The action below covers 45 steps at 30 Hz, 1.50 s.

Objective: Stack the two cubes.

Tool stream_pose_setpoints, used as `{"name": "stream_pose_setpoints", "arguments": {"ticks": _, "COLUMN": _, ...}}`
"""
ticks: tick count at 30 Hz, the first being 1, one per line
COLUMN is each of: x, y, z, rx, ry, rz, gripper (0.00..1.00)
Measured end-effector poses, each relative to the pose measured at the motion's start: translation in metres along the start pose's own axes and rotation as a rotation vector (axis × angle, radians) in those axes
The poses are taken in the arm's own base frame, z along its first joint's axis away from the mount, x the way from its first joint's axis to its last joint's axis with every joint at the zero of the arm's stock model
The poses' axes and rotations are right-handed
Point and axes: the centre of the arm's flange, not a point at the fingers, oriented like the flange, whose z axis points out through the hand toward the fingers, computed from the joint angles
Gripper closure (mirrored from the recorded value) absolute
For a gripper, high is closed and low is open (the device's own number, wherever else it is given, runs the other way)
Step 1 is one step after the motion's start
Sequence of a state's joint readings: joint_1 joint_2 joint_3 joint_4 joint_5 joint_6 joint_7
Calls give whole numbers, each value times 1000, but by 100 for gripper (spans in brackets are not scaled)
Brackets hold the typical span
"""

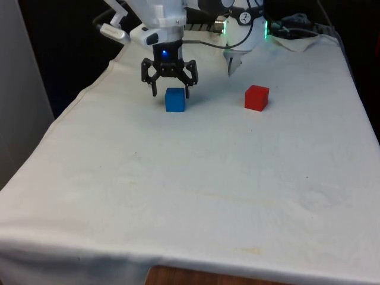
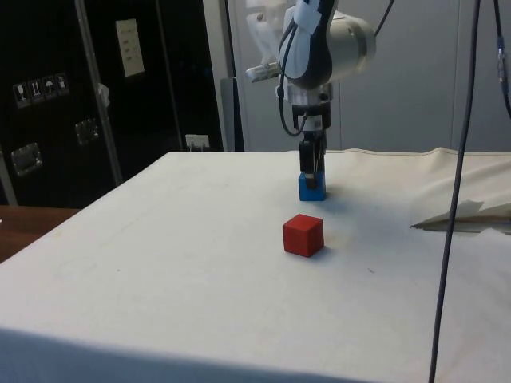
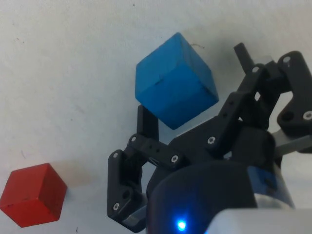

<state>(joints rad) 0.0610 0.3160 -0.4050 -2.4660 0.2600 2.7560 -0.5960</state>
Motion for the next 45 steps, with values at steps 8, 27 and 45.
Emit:
{"name": "stream_pose_setpoints", "arguments": {"ticks": 8, "x": 0, "y": -2, "z": 1, "rx": 1, "ry": -2, "rz": -2, "gripper": 4}}
{"name": "stream_pose_setpoints", "arguments": {"ticks": 27, "x": 0, "y": -3, "z": 1, "rx": 2, "ry": -3, "rz": -3, "gripper": 100}}
{"name": "stream_pose_setpoints", "arguments": {"ticks": 45, "x": 2, "y": -18, "z": -20, "rx": 21, "ry": 36, "rz": -5, "gripper": 100}}
